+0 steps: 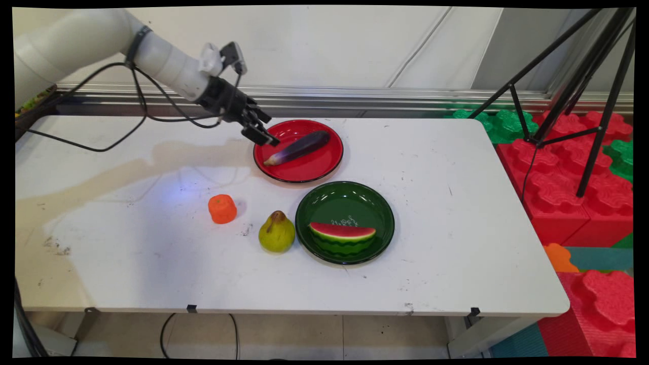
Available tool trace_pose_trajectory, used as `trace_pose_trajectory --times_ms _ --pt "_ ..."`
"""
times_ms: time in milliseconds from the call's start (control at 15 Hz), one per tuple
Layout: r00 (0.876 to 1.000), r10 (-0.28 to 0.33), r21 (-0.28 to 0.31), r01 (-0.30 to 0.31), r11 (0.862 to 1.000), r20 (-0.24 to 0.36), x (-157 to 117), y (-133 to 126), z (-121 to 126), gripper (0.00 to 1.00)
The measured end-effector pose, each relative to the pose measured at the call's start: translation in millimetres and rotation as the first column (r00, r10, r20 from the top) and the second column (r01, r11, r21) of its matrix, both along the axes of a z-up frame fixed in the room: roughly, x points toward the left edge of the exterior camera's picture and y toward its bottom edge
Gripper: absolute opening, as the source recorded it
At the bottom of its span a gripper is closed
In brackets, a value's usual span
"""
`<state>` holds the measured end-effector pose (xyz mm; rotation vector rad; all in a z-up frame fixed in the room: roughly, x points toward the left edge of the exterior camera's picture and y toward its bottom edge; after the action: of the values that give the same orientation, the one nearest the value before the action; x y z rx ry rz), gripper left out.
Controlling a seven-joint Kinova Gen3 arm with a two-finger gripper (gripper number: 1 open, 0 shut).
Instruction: Pick up the eggplant from the red plate
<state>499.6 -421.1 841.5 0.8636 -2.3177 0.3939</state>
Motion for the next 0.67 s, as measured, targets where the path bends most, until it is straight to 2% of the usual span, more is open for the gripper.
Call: trace_pose_trajectory --times_ms 667 --pt "0.998 0.038 0.072 -0.041 0.997 0.044 -28.7 -38.9 -50.8 1.00"
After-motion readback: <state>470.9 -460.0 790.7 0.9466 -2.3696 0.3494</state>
